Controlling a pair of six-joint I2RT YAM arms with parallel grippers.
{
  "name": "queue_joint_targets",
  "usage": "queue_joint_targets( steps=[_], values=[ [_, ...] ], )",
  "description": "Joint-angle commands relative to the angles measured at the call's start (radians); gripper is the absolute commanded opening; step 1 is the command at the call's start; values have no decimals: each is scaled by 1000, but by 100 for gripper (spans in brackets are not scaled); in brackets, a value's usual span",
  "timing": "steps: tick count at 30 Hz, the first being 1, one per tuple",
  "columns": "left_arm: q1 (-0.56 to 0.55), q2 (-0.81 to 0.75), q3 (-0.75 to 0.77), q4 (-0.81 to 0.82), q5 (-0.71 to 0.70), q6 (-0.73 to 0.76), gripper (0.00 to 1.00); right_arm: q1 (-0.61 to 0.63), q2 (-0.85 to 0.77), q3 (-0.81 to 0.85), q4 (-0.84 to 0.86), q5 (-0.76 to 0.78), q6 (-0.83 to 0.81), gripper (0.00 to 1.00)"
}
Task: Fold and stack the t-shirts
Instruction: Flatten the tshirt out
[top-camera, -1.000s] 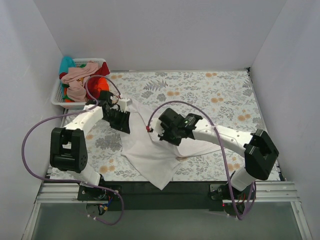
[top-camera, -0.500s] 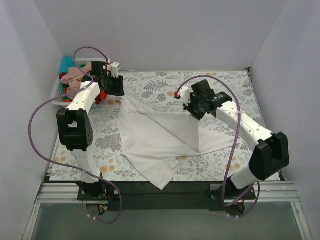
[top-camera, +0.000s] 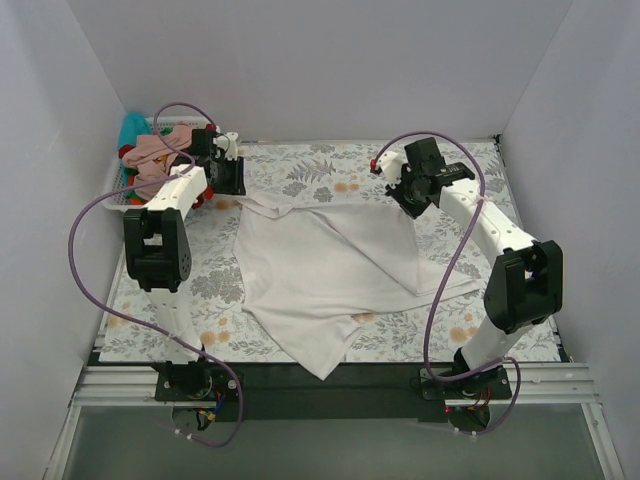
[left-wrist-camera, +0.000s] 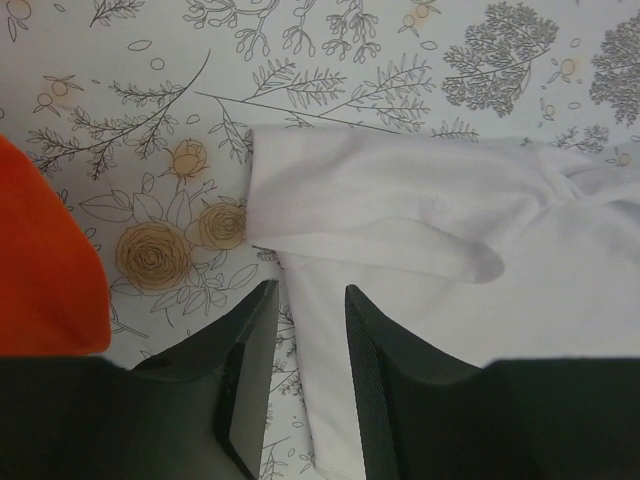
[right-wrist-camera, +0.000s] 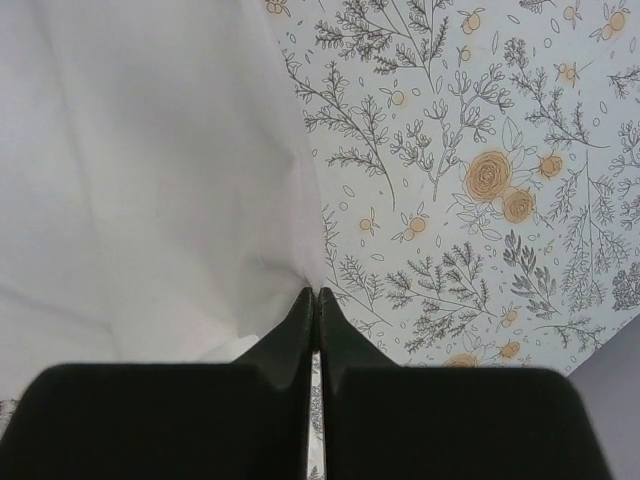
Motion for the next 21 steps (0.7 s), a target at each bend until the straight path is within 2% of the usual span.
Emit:
queue_joint_targets(
  steps=[1, 8, 13, 17, 21],
  values=[
    [6, 24, 9, 35, -56, -37, 31, -9, 10, 37, 1, -10, -14, 1],
    [6, 75, 29, 58, -64, -53, 30, -47, 82, 95, 13, 62, -19, 1],
    [6, 89, 38, 59, -21, -73, 36, -107, 196, 234, 30, 83, -22, 1],
    [8, 87, 37, 87, -16, -93, 37, -116, 266, 323, 42, 106, -34, 1],
    [13, 92, 40, 130, 39, -109, 41, -127, 335, 389, 122, 186, -39, 1]
  ],
)
